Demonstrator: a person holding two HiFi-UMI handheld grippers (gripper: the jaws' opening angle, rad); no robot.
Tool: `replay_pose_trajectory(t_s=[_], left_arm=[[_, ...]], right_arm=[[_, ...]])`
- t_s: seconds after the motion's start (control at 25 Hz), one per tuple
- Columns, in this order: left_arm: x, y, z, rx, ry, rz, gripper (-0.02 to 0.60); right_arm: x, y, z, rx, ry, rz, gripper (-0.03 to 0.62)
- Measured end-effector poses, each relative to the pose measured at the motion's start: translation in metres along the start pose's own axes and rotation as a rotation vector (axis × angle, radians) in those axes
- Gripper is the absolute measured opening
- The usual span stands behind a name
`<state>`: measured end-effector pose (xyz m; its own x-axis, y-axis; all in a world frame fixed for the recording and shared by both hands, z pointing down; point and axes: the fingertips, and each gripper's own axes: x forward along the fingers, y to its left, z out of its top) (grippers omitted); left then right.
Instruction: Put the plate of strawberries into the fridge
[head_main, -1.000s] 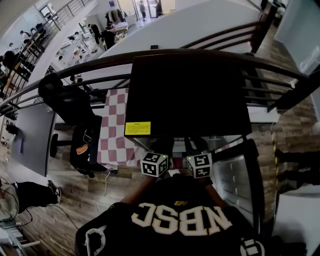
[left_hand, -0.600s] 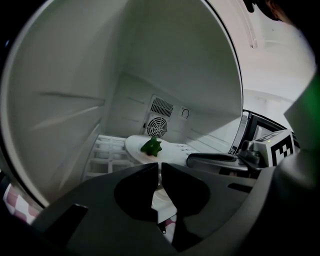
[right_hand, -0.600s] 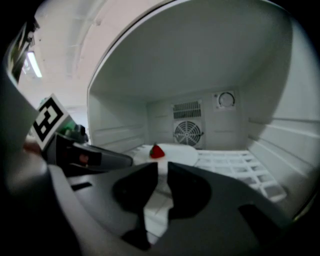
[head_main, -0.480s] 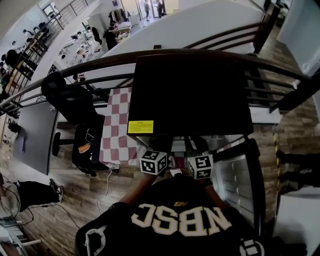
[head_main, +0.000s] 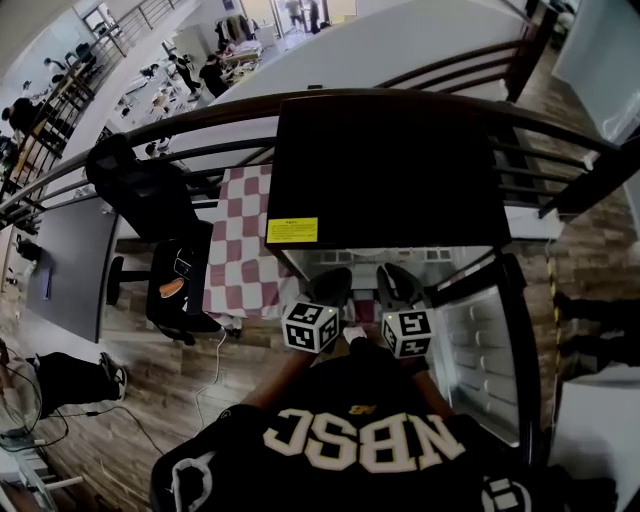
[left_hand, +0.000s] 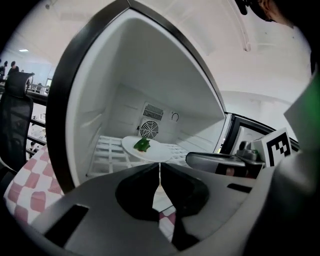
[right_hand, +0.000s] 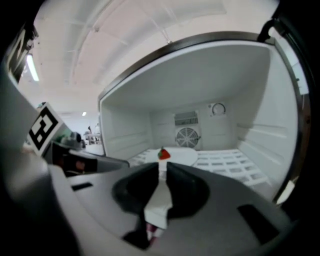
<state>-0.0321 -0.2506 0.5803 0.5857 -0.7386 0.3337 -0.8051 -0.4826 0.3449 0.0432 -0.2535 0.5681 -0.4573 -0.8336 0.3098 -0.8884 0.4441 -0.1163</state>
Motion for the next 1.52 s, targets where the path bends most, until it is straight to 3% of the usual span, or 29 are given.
replay_pose_trajectory(t_s=[0.36,0.76,1.0,1.12,1.24,1.52], left_arm=[[-0.047,-0.019,-0.007,0.009,-0.049,-0.010,0.017],[-0.096,-0.047,0.066,0.119,-0.178,0.023,0.017],[-0.126,-0.056,0.060,0.143,-0.242,0.047,0.017],[-0.126,-0.060,0.055,0.152,-0.261,0.025,0.017],[-0.119,-0.065,0.064,0.218,-0.301,0.022,0.017],[-0.126,-0.034,0.065,0.245,-0.377,0.112,0.017]], right_arm=[[-0.046,0.039,0.003,-0.035,-0.011,0.011,0.032],[-0.087,0.046,0.087,-0.076,-0.196,-0.070,0.021],[-0.116,0.063,0.091,-0.122,-0.231,-0.104,0.021],[-0.112,0.061,0.087,-0.115,-0.245,-0.119,0.021],[-0.106,0.056,0.097,-0.137,-0.276,-0.143,0.021],[-0.115,0.010,0.097,-0.173,-0.298,-0.259,0.021]])
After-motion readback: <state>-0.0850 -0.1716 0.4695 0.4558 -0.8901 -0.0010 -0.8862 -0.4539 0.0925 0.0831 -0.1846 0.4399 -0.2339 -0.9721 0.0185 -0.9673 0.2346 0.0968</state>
